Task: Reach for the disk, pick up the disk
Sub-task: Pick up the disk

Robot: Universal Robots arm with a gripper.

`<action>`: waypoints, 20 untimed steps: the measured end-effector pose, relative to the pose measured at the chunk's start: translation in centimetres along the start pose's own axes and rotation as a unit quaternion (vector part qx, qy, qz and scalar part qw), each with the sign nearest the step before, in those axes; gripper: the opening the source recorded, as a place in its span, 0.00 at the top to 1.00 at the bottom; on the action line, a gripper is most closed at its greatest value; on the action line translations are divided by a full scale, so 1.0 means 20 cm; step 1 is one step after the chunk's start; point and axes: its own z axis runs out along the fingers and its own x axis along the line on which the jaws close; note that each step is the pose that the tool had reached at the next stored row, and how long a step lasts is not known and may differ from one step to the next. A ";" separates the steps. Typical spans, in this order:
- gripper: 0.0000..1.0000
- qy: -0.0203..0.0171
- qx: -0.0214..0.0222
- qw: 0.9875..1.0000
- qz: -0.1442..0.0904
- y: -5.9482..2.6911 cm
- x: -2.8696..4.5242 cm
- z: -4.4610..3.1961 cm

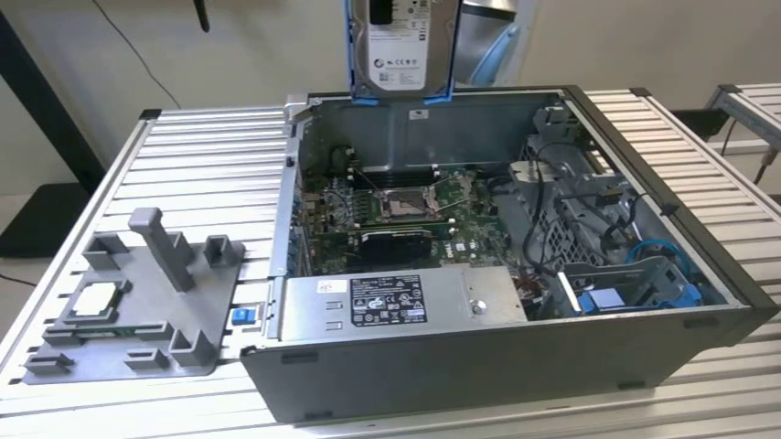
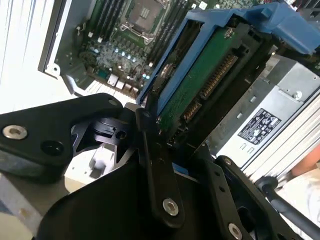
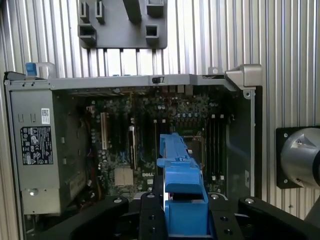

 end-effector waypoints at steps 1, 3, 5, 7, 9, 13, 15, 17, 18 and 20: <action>1.00 0.000 0.000 1.000 0.000 -0.014 -0.001 0.000; 1.00 0.000 0.000 1.000 0.000 -0.044 -0.003 0.000; 1.00 0.000 0.000 1.000 0.000 -0.074 -0.005 0.000; 1.00 0.000 0.000 1.000 0.000 -0.103 -0.007 0.001; 1.00 0.000 0.000 1.000 0.000 -0.132 -0.009 0.001; 1.00 0.000 0.000 1.000 0.000 -0.190 -0.013 0.001; 1.00 0.000 0.000 1.000 0.000 -0.219 -0.015 0.001; 1.00 0.000 0.000 1.000 0.000 -0.249 -0.017 0.002; 1.00 0.000 0.000 1.000 0.000 -0.265 -0.018 0.002; 1.00 0.000 0.000 1.000 0.000 -0.295 -0.020 0.002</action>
